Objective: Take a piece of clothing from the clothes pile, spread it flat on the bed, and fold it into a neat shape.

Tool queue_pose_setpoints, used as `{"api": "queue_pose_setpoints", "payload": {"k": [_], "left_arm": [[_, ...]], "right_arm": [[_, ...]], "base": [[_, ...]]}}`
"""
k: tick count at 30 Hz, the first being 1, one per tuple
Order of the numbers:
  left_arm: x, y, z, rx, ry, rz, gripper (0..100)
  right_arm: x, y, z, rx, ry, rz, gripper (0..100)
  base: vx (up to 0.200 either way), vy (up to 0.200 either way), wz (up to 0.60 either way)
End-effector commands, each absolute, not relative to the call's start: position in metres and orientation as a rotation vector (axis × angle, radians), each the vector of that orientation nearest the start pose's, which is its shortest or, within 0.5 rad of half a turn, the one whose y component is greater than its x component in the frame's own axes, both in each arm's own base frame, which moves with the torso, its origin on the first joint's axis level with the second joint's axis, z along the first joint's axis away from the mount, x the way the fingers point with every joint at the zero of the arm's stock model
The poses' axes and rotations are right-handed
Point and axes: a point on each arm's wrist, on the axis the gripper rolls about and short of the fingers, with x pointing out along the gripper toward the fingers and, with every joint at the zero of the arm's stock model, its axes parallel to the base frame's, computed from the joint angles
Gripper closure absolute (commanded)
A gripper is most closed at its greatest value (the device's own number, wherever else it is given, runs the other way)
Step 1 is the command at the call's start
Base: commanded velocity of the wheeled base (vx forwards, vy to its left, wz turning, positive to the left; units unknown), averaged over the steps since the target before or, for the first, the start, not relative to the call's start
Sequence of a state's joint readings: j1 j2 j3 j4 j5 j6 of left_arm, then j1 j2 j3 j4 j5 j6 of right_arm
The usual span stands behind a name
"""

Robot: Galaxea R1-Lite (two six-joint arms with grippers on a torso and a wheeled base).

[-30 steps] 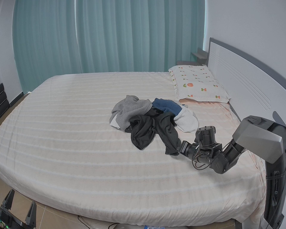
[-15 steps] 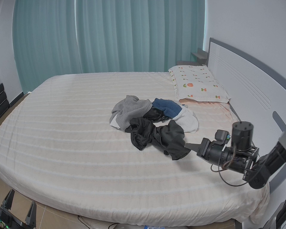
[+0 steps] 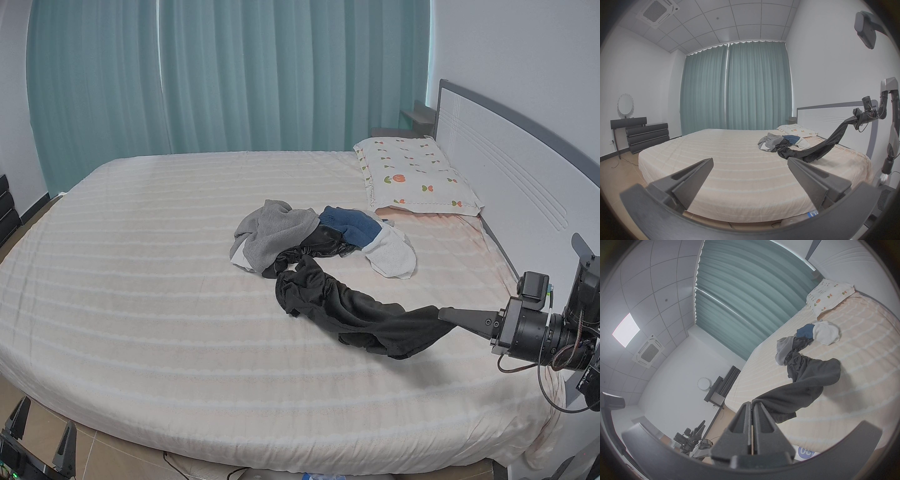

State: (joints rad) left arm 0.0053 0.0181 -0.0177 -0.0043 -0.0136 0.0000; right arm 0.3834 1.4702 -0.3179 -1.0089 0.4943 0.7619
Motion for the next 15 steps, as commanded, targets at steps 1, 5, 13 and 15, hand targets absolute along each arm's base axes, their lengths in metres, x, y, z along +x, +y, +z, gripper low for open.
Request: {"api": "queue_pose_setpoints", "payload": {"k": [1,5,13,15], "left_arm": [[-0.0223,-0.0004,0.0761,0.0,0.002,-0.008,0],[-0.0223,-0.0004,0.0761,0.0,0.002,-0.008,0],[-0.0223,-0.0005,0.0761,-0.002,0.002,-0.009,0],[-0.0223,-0.0006,0.0767,0.0,0.0,-0.015,0]], "right_arm": [[0.1845,0.083,0.1604,0.719,0.443,0.776,100],[0.1843,0.0836,0.1598,0.718,0.447,0.777,100],[0.1843,0.0816,0.1622,0.718,0.404,0.71,100],[0.1834,0.0829,0.1625,0.715,0.404,0.717,100]], "base": [[0.0,0.0,0.0],[0.0,0.0,0.0],[0.0,0.0,0.0],[0.0,0.0,0.0]]}}
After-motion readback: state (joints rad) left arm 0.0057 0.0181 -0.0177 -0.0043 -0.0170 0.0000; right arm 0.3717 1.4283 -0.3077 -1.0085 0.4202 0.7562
